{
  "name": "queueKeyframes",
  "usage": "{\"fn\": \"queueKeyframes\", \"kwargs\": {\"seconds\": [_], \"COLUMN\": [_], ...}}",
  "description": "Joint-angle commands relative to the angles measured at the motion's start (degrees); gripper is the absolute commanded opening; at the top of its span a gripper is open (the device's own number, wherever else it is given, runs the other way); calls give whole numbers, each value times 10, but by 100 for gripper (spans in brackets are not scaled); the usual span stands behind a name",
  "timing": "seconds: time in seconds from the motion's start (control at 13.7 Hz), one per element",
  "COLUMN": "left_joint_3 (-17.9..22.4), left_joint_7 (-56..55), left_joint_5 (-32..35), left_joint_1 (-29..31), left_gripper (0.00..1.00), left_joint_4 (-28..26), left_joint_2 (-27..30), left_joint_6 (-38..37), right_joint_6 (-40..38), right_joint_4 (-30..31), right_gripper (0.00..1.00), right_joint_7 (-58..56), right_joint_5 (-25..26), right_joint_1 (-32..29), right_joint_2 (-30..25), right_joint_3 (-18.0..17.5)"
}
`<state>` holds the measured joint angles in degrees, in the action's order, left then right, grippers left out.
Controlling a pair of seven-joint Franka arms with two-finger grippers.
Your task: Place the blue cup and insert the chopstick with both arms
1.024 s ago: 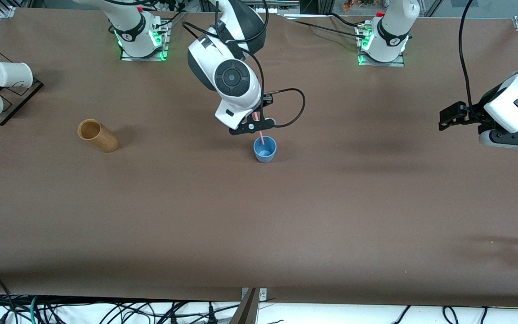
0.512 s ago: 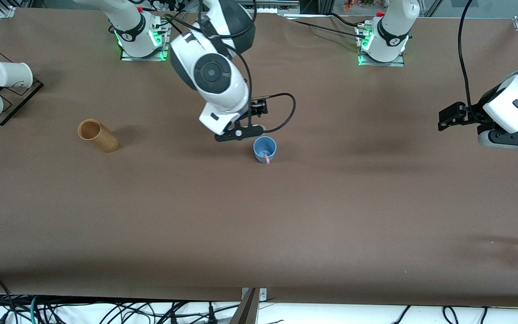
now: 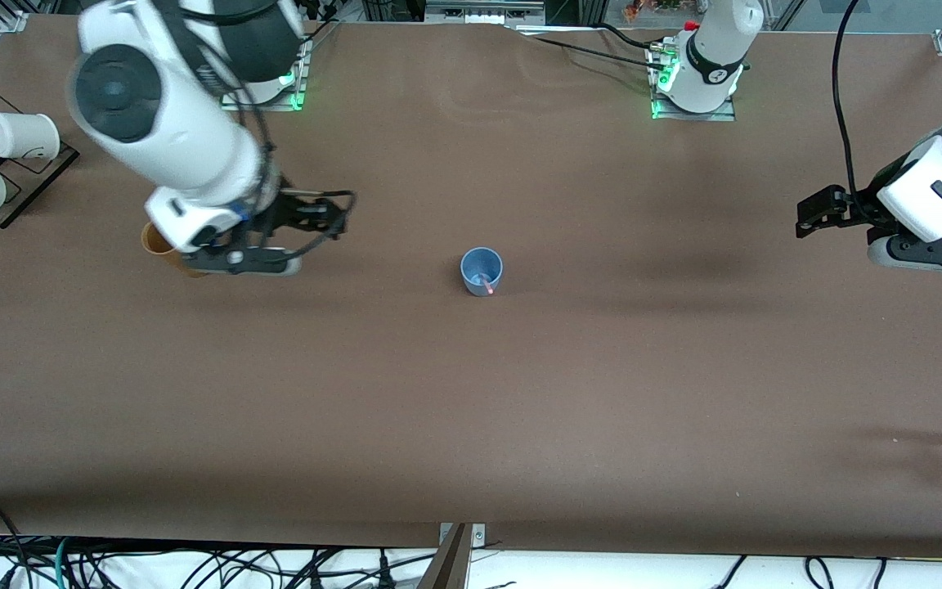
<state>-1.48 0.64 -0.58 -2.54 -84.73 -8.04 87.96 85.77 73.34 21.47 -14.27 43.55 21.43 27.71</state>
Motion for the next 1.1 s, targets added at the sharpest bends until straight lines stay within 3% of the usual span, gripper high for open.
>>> {"fn": "queueKeyframes", "kwargs": {"seconds": [0.0, 0.22, 0.29, 0.37, 0.51, 0.66, 0.73, 0.8, 1.02], "left_joint_3": [3, 3, 3, 3, 3, 3, 3, 3, 3], "left_joint_7": [4, 4, 4, 4, 4, 4, 4, 4, 4], "left_joint_5": [-8, -8, -8, -8, -8, -8, -8, -8, -8], "left_joint_1": [-3, -1, -1, -1, -1, -1, -1, -1, -2], "left_gripper": [100, 100, 100, 100, 100, 100, 100, 100, 100], "left_joint_4": [-13, -13, -13, -13, -13, -13, -13, -13, -13], "left_joint_2": [14, 14, 14, 14, 14, 14, 14, 14, 14], "left_joint_6": [7, 7, 8, 7, 8, 8, 8, 8, 8], "right_joint_6": [-46, -34, -37, -38, -11, 116, 161, 168, 159], "right_joint_4": [7, 8, 11, 31, 111, 262, 318, 333, 327], "right_gripper": [100, 100, 100, 100, 100, 100, 100, 100, 100], "right_joint_7": [-38, -39, -43, -43, -42, -42, -44, -53, -107], "right_joint_5": [6, 46, 58, 81, 155, 187, 181, 180, 139], "right_joint_1": [5, -55, -76, -109, -196, -266, -304, -328, -412], "right_joint_2": [-13, -53, -65, -94, -157, -255, -286, -297, -295], "right_joint_3": [65, 58, 39, 0, -114, -197, -221, -238, -274]}}
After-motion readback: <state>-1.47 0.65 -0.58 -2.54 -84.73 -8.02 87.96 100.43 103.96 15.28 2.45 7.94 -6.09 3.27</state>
